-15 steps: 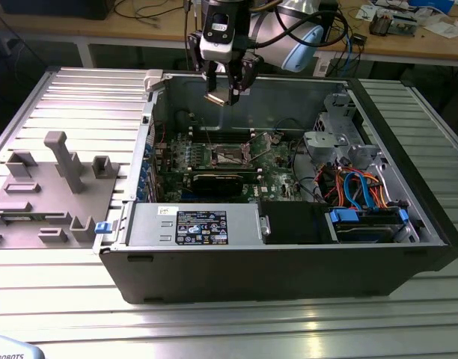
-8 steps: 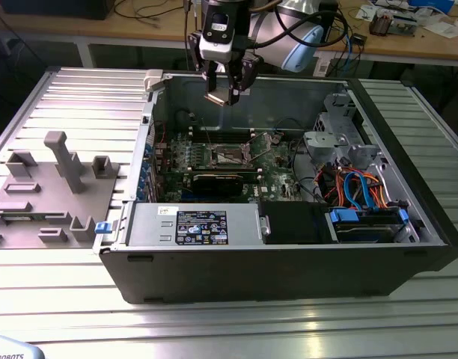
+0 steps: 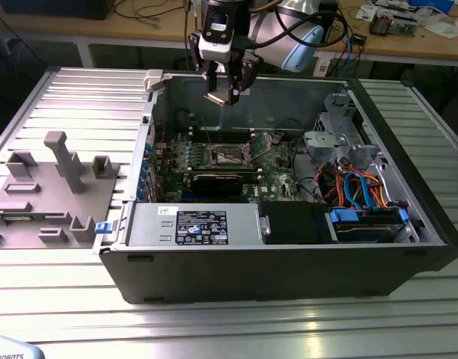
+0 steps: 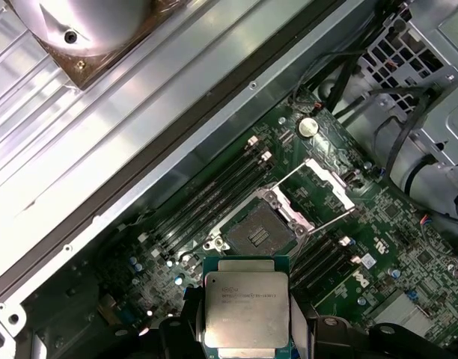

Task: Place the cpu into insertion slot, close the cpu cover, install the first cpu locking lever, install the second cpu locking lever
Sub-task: 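Place the cpu into insertion slot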

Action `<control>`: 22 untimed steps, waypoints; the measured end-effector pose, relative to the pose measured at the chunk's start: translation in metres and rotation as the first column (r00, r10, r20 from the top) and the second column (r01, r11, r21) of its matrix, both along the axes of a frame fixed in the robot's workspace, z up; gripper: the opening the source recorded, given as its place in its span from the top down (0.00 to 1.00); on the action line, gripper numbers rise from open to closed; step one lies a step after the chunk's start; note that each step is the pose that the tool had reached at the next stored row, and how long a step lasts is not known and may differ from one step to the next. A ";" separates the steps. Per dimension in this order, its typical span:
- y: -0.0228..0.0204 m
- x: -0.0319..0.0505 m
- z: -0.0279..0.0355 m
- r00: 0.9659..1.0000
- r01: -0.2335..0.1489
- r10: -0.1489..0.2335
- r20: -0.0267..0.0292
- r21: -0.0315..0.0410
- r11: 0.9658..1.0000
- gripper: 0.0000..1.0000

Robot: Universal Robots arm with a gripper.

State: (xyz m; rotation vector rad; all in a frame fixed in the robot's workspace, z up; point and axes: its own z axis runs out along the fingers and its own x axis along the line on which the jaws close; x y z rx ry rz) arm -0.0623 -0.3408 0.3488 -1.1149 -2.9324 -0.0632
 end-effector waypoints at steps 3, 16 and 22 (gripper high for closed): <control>0.0000 0.0000 0.0000 1.000 0.004 -0.004 0.000 0.000 1.000 0.45; 0.0000 0.0000 0.0000 1.000 0.021 -0.021 0.000 0.000 1.000 0.45; 0.0000 0.0000 0.0000 1.000 0.027 -0.027 0.000 0.000 1.000 0.45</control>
